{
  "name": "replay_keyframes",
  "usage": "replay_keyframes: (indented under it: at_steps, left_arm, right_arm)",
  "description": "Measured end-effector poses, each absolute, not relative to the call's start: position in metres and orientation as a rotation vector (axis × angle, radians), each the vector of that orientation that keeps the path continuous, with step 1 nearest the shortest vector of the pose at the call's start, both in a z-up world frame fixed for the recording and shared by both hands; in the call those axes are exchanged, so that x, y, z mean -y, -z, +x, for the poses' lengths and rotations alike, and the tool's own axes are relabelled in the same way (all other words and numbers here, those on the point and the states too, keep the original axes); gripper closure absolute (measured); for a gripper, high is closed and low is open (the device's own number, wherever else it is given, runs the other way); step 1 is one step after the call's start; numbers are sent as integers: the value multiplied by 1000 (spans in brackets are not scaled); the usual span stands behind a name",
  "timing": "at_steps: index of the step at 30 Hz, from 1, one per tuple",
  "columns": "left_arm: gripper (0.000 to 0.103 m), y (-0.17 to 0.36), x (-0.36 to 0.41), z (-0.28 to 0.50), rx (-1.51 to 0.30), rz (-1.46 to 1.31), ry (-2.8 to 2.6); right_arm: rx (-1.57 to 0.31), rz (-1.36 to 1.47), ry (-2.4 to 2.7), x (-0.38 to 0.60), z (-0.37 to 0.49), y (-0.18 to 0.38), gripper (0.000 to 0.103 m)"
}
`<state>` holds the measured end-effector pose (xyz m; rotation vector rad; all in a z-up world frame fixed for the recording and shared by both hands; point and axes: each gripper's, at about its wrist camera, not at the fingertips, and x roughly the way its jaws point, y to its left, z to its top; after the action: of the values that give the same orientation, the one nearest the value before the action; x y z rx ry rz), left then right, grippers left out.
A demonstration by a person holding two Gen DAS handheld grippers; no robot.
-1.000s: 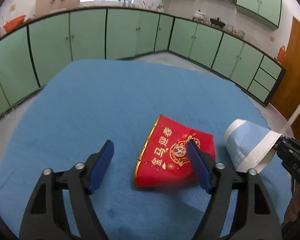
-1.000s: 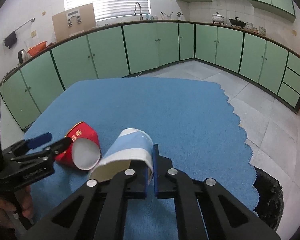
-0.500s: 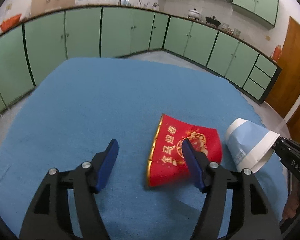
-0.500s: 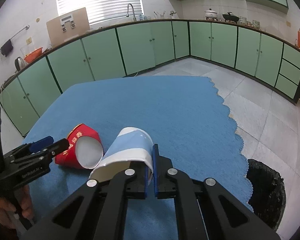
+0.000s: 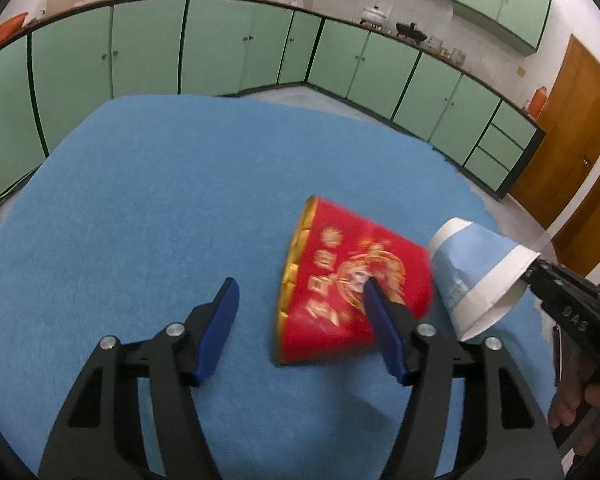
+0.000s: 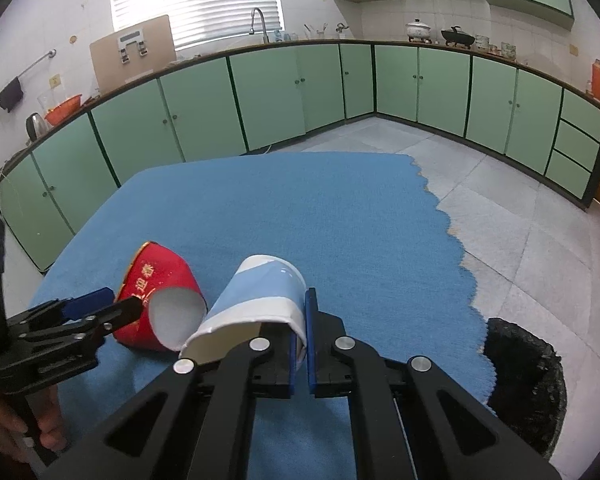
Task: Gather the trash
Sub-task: 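Grasp the red paper cup with the left tool while the right tool holds the white cup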
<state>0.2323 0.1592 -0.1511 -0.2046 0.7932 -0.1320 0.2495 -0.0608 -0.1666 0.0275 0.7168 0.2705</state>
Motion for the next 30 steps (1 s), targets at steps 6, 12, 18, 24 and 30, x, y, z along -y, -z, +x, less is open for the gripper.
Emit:
replay_keyframes:
  at_steps: [6,12,18,24,30]
  left_arm:
    - [21,147,-146,237,-780,-205,159]
    - [17,146,-136,245,-783,-215,172]
    - [15,158,-131,256,-833,-192,143]
    - [23,164,-129,264,-871,-178,128]
    - [24,152,-127,254,-811,-165,101]
  right_arm:
    - [-722,37,-249,75,246,167,99]
    - [-736,47,-242,81,248,170,99]
    - [-734,54,-243,83,250,169,99]
    - [-739,55,-245,86,249,172,99]
    - [-737,60,-257,86,246,169,99]
